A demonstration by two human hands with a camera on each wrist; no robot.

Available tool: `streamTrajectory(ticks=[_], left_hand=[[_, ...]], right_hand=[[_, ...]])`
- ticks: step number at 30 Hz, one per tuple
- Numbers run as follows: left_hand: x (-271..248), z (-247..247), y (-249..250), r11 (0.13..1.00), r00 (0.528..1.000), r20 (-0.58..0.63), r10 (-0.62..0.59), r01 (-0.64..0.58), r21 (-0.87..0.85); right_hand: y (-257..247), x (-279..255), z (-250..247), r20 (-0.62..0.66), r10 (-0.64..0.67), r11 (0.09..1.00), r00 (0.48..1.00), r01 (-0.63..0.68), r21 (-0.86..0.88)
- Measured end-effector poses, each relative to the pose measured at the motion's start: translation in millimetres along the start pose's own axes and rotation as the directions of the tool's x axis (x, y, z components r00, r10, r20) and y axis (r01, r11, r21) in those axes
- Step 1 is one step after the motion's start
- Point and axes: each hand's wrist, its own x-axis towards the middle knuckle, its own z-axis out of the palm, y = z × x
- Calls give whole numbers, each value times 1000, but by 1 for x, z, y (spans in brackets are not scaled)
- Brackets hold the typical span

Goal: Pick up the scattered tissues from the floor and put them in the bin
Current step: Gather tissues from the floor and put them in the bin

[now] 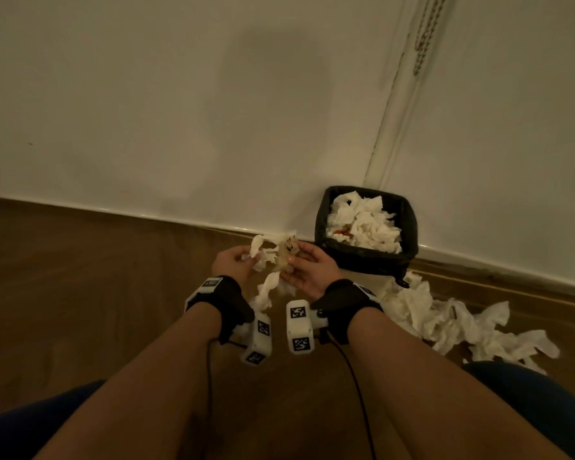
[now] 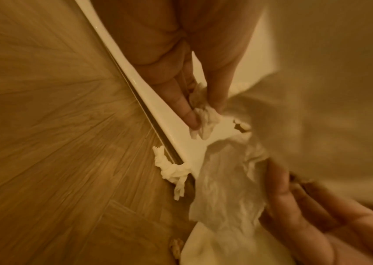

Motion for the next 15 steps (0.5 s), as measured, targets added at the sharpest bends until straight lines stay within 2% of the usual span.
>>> streamTrajectory(ticks=[8,15], left_hand=[[-19,-13,47,977,997,-1,81,-80,-199],[-30,1,93,943,986,-26,163,-163,-289]], right_hand=[[-47,-36,24,101,-98,988,990,85,126],[-91,-47,27,73,-224,968,972,213,133]])
